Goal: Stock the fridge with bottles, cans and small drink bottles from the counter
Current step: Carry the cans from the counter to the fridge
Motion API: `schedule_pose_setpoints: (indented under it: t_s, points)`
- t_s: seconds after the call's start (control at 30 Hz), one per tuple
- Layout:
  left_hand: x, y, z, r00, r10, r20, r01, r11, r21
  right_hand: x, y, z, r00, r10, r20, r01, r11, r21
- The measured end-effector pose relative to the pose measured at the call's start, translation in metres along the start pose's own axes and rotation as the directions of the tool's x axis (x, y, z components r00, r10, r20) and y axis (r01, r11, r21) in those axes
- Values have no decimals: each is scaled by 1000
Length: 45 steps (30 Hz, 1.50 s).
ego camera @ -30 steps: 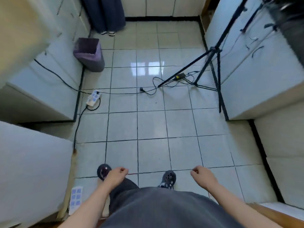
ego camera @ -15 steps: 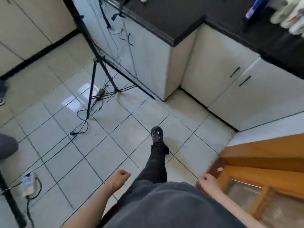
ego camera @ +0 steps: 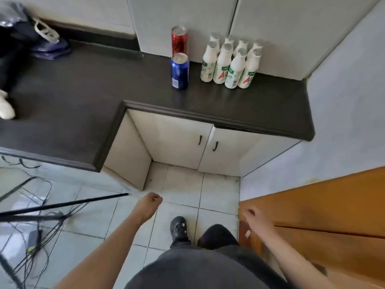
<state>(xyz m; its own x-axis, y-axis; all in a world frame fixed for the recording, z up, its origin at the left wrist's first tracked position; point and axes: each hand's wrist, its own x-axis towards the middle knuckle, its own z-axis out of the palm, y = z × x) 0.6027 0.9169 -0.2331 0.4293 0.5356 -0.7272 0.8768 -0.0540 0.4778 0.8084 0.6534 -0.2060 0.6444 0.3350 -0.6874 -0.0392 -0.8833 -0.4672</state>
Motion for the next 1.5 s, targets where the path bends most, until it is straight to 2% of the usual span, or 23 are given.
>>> schedule_pose_setpoints:
  t_s: [0.17,0.33,0.57,0.73,0.83,0.93,1.03,1.13,1.23,1.4,1.5]
  points:
    - [44,83,-24,997,74,-24,-76,989,-127,43,-65,-25,989,-101,-104,112,988,110]
    - [81,145,-53,962,115,-248,-193,928,-319,97,-152,-64,950,-278,-140,301,937,178]
    - [116,245,-146,830,89,-551,-395,791,-467,167,-311,-121,806,-572,-153,590,796,137]
    - [115,273,-189,756,7,-655,-471,700,-536,191,-377,-115,715,-692,-101,699,708,101]
    - [114,267,-203,754,-11,-656,-466,696,-547,201,-396,-100,700,-708,-96,714,694,88]
    - [127,265,-221,753,2,-659,-472,699,-537,211,-409,-84,656,-749,-93,752,659,-8]
    - [149,278,-240,789,55,-611,-451,728,-517,219,-422,-70,667,-739,-95,737,673,-60]
    - [172,297,-258,815,192,-547,-465,779,-420,222,-430,-57,721,-685,-100,681,728,-79]
    - [197,320,-274,798,364,-481,-534,797,-283,223,-434,-48,749,-653,-108,647,757,-94]
    - [233,347,-278,753,570,-330,-628,772,-99,218,-433,-44,778,-614,-130,608,789,-86]
    - [249,356,-275,723,640,-260,-677,731,-85,215,-433,-41,778,-607,-164,601,794,-88]
